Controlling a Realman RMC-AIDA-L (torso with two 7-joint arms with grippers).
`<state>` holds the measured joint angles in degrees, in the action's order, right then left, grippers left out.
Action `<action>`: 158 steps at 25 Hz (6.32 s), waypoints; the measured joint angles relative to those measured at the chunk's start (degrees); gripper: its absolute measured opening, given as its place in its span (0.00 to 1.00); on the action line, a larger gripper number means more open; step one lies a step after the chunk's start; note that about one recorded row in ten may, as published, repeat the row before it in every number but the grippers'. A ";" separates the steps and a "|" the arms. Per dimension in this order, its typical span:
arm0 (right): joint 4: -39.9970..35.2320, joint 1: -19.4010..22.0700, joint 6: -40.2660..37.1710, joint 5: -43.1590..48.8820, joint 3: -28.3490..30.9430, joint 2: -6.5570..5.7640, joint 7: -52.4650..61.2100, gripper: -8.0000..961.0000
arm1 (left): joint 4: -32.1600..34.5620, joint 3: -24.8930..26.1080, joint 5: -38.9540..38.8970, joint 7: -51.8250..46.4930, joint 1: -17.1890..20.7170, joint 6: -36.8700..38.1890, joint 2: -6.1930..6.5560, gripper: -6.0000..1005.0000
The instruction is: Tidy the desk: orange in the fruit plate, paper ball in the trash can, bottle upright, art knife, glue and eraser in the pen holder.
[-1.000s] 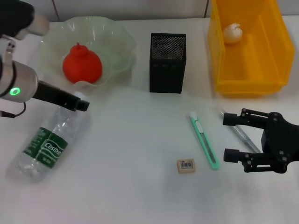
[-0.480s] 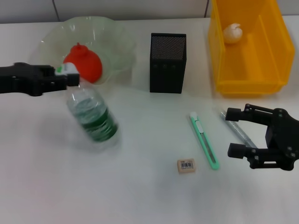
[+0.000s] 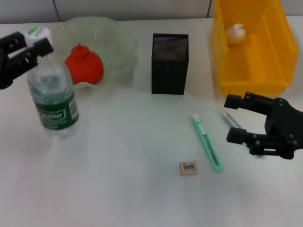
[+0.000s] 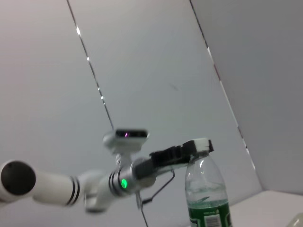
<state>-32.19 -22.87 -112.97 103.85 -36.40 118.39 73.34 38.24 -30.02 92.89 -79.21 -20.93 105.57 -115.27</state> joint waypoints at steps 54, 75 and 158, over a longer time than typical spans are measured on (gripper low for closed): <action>-12.38 -1.94 -0.65 -5.01 2.79 -2.13 15.43 0.89 | -10.40 -8.33 2.39 21.81 3.23 8.31 3.05 0.80; -44.57 -24.90 8.90 47.49 -36.53 1.07 79.75 0.88 | -9.12 -10.57 15.81 15.44 -0.83 -1.79 2.35 0.80; 15.65 -21.00 44.50 -29.79 -10.87 1.24 -8.04 0.19 | -9.23 -9.21 15.43 15.45 0.27 -4.41 1.19 0.79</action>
<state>-16.53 -43.87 -68.47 74.06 -47.27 119.62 65.30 29.00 -39.23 108.32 -63.76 -20.67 101.16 -114.08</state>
